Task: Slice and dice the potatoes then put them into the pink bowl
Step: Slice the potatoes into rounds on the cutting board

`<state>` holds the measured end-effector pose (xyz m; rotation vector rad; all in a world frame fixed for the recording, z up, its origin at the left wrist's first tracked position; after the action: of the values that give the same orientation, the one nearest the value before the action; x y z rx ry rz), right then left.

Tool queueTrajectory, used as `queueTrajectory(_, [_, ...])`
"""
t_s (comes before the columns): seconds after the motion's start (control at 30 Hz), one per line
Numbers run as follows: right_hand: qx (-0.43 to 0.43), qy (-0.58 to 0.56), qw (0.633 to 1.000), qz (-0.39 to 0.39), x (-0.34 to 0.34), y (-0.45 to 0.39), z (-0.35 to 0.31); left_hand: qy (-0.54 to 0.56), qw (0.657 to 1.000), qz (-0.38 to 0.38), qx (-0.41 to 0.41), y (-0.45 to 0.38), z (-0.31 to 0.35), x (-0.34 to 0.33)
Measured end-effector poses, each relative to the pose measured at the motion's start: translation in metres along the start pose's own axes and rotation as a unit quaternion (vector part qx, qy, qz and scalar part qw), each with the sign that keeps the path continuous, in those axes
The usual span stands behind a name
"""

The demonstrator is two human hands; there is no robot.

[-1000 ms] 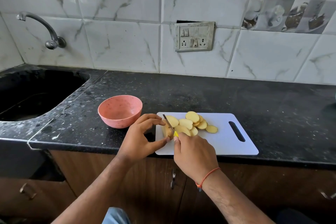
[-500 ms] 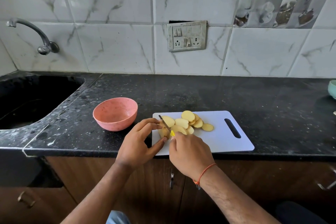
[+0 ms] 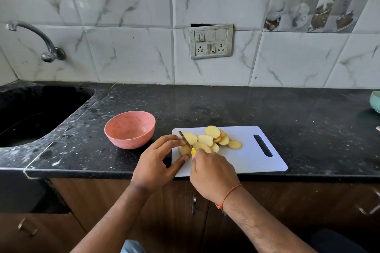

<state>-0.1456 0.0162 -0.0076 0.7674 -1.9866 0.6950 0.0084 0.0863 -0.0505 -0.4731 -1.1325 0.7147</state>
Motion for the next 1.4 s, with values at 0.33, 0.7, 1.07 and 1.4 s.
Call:
queueTrajectory(0.33, [-0.021,-0.002,0.999,-0.043,-0.001,-0.017,-0.004,0.016,1.000,-0.007,-0.007,-0.002,-0.003,-0.003])
queueTrajectory(0.7, [-0.027,-0.014,0.999,-0.028,-0.001,-0.017,0.001,0.004,1.000,-0.012,-0.003,-0.002,-0.005,-0.004])
queueTrajectory(1.07, [-0.026,0.011,0.999,-0.027,-0.001,-0.016,0.002,-0.005,1.000,-0.007,-0.011,-0.002,-0.004,-0.005])
queueTrajectory(1.4, [-0.022,0.005,0.999,-0.022,-0.002,-0.014,-0.001,-0.010,1.000,-0.015,-0.005,-0.002,-0.008,-0.007])
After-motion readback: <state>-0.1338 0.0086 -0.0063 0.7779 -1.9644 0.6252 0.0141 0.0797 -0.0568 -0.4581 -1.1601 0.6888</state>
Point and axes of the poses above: each hand's wrist, its own y-axis away from the middle knuckle, its own x-axis out of the back of the hand, z = x × y, the point moved 5 cm from there along -y, towards the middle knuckle, and after that the axes turned 11 degrees about -y, right-handed, at the moved point
